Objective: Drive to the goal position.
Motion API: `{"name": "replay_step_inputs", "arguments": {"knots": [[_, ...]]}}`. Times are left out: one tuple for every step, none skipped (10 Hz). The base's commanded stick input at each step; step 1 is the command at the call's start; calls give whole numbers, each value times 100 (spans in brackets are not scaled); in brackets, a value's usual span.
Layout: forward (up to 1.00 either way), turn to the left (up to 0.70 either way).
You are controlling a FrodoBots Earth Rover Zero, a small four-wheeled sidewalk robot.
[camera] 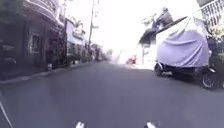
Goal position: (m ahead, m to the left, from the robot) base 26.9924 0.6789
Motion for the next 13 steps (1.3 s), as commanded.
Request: {"name": "replay_step_inputs", "arguments": {"knots": [[70, 0], [70, 0], [70, 0], [70, 0], [70, 0], [70, 0], [70, 0], [70, 0], [70, 0], [70, 0], [70, 0], [70, 0], [70, 0]]}}
